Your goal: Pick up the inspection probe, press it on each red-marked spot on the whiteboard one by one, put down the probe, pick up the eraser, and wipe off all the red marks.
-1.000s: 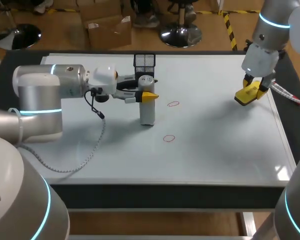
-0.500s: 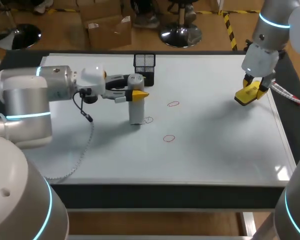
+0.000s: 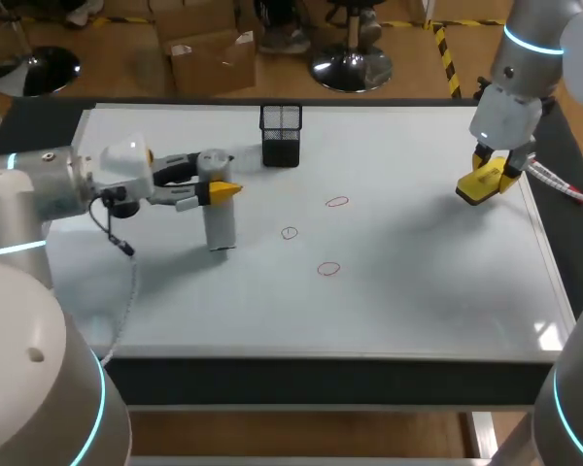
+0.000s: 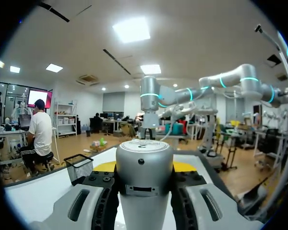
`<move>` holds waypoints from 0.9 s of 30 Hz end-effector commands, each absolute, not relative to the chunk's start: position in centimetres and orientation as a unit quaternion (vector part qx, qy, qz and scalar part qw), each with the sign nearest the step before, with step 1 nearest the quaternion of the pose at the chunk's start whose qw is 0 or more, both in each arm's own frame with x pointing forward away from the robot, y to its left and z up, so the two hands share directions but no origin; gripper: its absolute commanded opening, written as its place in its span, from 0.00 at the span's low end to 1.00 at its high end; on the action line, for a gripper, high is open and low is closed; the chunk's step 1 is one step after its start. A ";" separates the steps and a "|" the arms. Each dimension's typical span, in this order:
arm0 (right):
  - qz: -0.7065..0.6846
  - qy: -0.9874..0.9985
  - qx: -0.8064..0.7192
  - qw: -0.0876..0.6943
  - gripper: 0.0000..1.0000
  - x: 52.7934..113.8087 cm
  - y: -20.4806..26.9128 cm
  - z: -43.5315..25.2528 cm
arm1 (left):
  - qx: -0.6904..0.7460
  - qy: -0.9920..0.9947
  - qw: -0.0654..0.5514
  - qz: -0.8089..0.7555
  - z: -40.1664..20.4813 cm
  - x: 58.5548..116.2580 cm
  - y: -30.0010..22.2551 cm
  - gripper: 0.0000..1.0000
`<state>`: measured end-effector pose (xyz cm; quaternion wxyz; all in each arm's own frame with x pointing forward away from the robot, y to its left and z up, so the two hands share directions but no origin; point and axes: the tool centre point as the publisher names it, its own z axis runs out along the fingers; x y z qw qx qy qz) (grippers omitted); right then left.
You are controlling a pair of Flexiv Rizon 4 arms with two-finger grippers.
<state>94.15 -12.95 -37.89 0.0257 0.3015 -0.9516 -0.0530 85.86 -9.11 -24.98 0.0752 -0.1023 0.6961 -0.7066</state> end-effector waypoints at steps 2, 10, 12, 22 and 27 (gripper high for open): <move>-0.052 -0.951 0.302 0.027 0.00 94.2 -13.0 -37.8 | -0.133 0.694 0.104 -0.700 -24.3 84.3 -5.0 0.00; -0.052 -0.951 0.302 0.027 0.00 94.2 -13.0 -37.8 | -0.149 0.688 0.120 -0.700 -24.5 83.9 -0.9 0.00; -0.052 -0.951 0.302 0.027 0.00 94.2 -13.0 -37.8 | -0.153 0.686 0.123 -0.701 -24.6 83.8 0.0 0.00; -0.052 -0.951 0.302 0.027 0.00 94.2 -13.0 -37.8 | -0.166 0.681 0.135 -0.700 -24.7 83.8 3.5 0.00; -0.052 -0.951 0.302 0.027 0.00 94.2 -13.0 -37.8 | -0.169 0.677 0.144 -0.702 -24.4 83.8 4.6 0.00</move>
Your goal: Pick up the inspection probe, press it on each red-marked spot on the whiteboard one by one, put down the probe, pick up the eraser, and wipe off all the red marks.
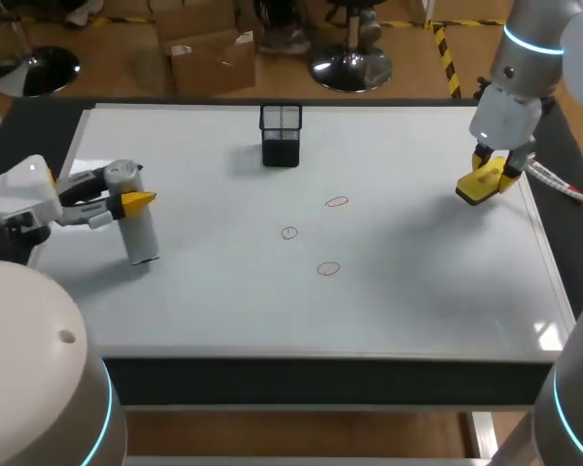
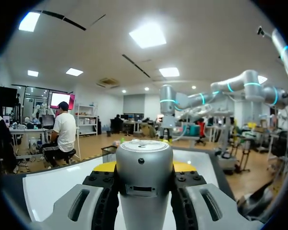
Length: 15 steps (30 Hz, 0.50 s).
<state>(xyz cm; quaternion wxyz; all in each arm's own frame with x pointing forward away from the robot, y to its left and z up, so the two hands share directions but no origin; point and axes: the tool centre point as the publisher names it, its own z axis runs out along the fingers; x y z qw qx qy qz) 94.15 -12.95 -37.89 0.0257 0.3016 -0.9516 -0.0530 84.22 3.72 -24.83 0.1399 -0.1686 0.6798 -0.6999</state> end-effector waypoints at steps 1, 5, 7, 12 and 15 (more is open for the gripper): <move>-0.052 -0.951 0.302 0.027 0.00 94.2 -13.0 -37.8 | -0.169 0.675 0.145 -0.703 -24.3 83.7 4.9 0.00; -0.052 -0.951 0.302 0.027 0.00 94.2 -13.0 -37.8 | -0.169 0.675 0.147 -0.703 -24.2 83.6 5.1 0.00; -0.052 -0.951 0.302 0.027 0.00 94.2 -13.0 -37.8 | -0.169 0.675 0.147 -0.703 -24.2 83.6 5.1 0.00; -0.052 -0.951 0.302 0.027 0.00 94.2 -13.0 -37.8 | -0.169 0.675 0.147 -0.703 -24.2 83.6 5.1 0.00; -0.052 -0.951 0.302 0.027 0.00 94.2 -13.0 -37.8 | -0.169 0.675 0.147 -0.703 -24.2 83.6 5.1 0.00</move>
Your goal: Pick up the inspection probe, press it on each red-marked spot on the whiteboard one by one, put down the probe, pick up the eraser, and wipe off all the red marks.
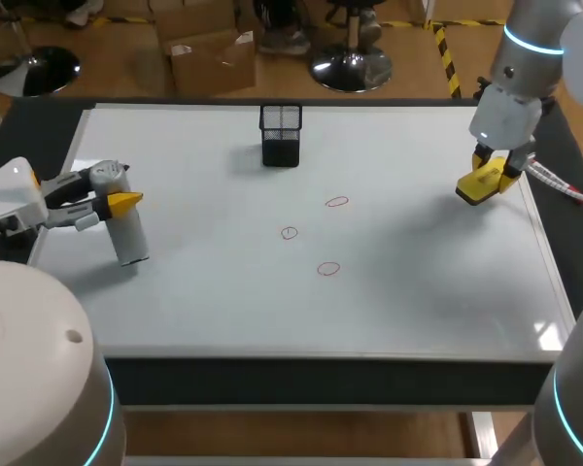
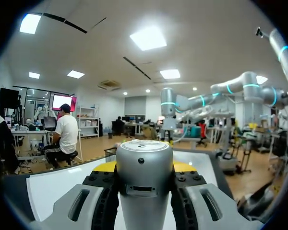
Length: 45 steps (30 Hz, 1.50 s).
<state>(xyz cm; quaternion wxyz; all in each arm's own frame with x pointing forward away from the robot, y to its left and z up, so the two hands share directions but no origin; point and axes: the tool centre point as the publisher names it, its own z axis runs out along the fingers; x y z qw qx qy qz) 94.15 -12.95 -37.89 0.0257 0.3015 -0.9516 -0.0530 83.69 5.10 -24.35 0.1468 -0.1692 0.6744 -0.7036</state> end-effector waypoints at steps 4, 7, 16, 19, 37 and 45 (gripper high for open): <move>-0.052 -0.951 0.302 0.027 0.00 94.2 -13.0 -37.8 | -0.169 0.675 0.147 -0.703 -24.2 83.6 5.1 0.00; -0.043 -0.950 0.308 0.033 0.00 94.0 -12.5 -37.7 | -0.169 0.675 0.147 -0.703 -24.2 83.6 5.1 0.00; -0.005 -0.922 0.386 0.036 0.00 92.0 -5.0 -36.7 | -0.169 0.675 0.147 -0.703 -24.2 83.6 5.1 0.00; -0.007 -0.911 0.412 0.029 0.00 91.2 -2.3 -36.6 | -0.169 0.675 0.147 -0.703 -24.2 83.6 5.1 0.00; 0.003 -0.835 0.550 0.021 0.00 88.7 12.7 -36.9 | -0.169 0.675 0.147 -0.703 -24.2 83.6 5.1 0.00; -0.003 -0.797 0.602 0.041 0.00 87.5 18.3 -38.4 | -0.169 0.675 0.147 -0.703 -24.2 83.6 5.1 0.00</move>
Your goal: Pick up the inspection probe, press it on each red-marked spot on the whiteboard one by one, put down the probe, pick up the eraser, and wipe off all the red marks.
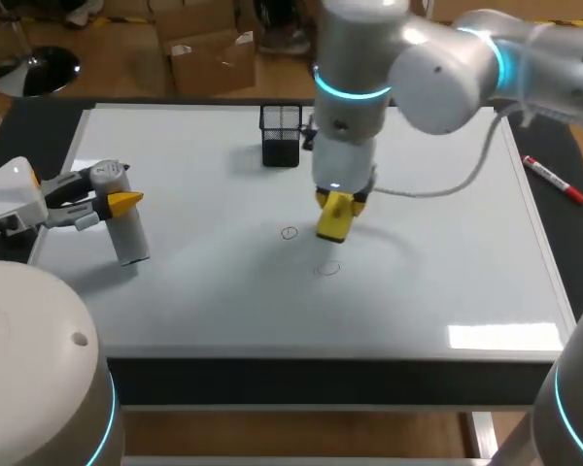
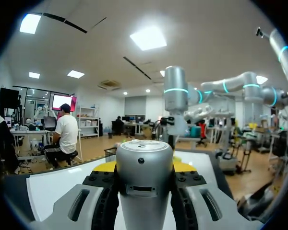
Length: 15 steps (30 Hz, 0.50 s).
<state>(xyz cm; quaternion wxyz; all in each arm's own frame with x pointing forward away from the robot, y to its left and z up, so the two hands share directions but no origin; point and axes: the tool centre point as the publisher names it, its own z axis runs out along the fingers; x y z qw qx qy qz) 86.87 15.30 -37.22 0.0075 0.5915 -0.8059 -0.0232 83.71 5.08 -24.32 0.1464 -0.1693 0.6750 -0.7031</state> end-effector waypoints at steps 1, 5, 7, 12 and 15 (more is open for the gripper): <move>-0.003 -0.792 0.609 0.047 0.00 87.4 19.0 -38.6 | -0.169 0.675 0.147 -0.703 -24.2 83.6 5.1 0.00; -0.007 -0.769 0.637 0.051 0.00 87.2 21.2 -39.1 | -0.169 0.675 0.147 -0.703 -24.2 83.6 5.1 0.00; -0.001 -0.758 0.650 0.056 0.00 87.2 22.2 -39.2 | -0.169 0.675 0.147 -0.703 -24.2 83.6 5.1 0.00; 0.001 -0.737 0.674 0.057 0.00 87.5 24.2 -39.7 | -0.169 0.675 0.147 -0.703 -24.2 83.6 5.1 0.00; -0.002 -0.729 0.683 0.057 0.00 87.8 25.0 -40.0 | -0.169 0.675 0.147 -0.703 -24.2 83.6 5.1 0.00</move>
